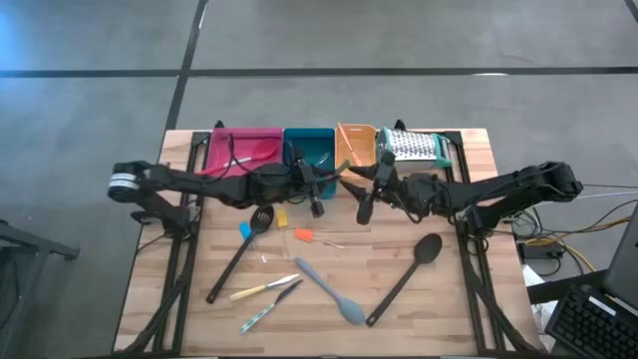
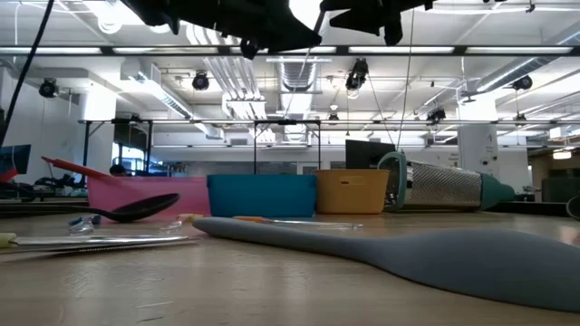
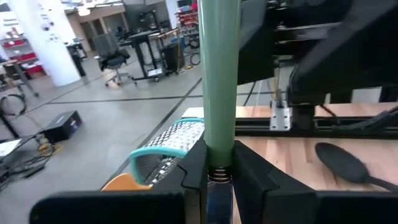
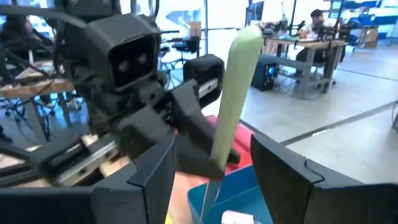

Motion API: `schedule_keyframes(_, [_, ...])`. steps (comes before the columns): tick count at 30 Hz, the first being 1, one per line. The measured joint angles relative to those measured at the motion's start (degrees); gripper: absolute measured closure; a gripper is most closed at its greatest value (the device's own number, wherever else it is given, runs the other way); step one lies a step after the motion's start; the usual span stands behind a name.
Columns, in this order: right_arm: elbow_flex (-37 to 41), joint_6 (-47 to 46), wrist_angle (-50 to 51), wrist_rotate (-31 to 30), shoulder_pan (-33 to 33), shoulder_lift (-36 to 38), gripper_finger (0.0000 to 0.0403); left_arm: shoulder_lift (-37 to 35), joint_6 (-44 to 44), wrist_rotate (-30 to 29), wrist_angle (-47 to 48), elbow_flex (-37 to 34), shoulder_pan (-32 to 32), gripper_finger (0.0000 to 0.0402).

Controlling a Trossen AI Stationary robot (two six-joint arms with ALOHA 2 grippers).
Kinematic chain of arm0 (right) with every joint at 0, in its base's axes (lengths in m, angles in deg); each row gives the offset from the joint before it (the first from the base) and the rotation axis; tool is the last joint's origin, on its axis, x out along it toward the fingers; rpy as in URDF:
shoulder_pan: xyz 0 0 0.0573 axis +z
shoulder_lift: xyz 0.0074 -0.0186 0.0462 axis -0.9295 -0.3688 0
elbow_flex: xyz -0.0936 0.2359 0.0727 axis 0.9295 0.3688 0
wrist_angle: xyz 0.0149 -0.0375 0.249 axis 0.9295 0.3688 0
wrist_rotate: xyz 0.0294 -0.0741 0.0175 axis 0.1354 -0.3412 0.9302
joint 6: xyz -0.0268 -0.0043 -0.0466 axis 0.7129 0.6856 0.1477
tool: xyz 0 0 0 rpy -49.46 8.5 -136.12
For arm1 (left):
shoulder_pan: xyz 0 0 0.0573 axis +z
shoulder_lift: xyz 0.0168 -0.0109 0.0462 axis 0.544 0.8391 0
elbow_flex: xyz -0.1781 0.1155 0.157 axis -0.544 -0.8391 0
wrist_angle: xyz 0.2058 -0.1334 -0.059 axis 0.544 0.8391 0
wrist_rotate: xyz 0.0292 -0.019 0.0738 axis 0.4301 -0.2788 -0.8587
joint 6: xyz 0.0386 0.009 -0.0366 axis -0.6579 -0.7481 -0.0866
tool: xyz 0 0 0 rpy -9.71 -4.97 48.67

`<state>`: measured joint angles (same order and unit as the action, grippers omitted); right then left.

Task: Pick & Place Kitchen Items
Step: Put the green knife into the yellow bin

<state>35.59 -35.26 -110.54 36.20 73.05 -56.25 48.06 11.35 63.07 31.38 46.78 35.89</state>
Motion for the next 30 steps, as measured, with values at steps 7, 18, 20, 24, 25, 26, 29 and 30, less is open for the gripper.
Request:
schedule_keyframes(7, [0.00, -0.60, -0.78, 0.06, -1.42, -0.02, 0.0231, 2.88, -1.20, 2.35, 0.08, 3.46, 0.00, 0.0353])
schedule_keyframes(18, [-0.01, -0.28, -0.94, 0.26, -1.60, -0.02, 0.0353, 4.96, -2.93, 3.39, 0.19, 6.59, 0.00, 0.0353])
schedule_keyframes(20, [-0.02, 0.12, -0.91, 0.26, -1.60, -0.02, 0.0365, 4.92, -2.95, 3.16, 0.37, 6.59, 0.02, 0.0353])
schedule_keyframes(24, [-0.01, 0.86, -0.73, 0.60, -1.60, -0.04, 0.0365, 4.86, -2.96, 3.35, 1.50, 6.59, 0.00, 0.0328])
schedule_keyframes(25, [0.00, 1.41, -0.58, 0.65, -1.60, 0.00, 0.0368, 4.60, -3.42, 3.45, 2.65, 6.59, 0.00, 0.0318])
schedule_keyframes(26, [0.04, 1.98, -0.50, 0.62, -1.62, 0.06, 0.0377, 4.26, -4.54, 3.51, 4.02, 6.59, 0.00, 0.0307])
schedule_keyframes(29, [-0.33, 3.10, -0.76, 0.55, -1.98, 0.75, 0.0380, 2.71, -7.59, 0.43, 9.61, 6.57, -0.02, 0.0280])
schedule_keyframes(30, [-0.97, 3.23, -0.58, 0.56, -2.24, 0.93, 0.0380, 2.07, -8.05, -1.24, 11.06, 6.57, -0.02, 0.0273])
